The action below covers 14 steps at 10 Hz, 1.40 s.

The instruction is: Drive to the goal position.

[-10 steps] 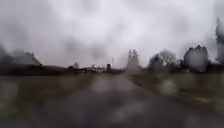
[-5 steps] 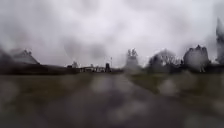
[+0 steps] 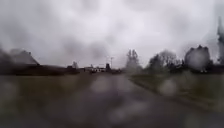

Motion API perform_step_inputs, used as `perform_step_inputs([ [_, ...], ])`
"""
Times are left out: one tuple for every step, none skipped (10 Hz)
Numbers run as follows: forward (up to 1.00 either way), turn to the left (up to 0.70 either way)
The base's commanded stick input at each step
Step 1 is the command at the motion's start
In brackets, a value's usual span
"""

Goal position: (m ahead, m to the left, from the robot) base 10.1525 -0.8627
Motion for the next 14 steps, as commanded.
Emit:
perform_step_inputs([
  [1.0, 0.0],
  [1.0, 0.0],
  [1.0, 0.0],
  [1.0, 0.0],
  [1.0, 0.0],
  [1.0, 0.0],
  [1.0, 0.0],
  [1.0, 0.0],
  [1.0, 0.0],
  [1.0, 0.0],
  [1.0, 0.0],
  [1.0, 0.0],
  [1.0, 0.0],
  [1.0, 0.0],
])
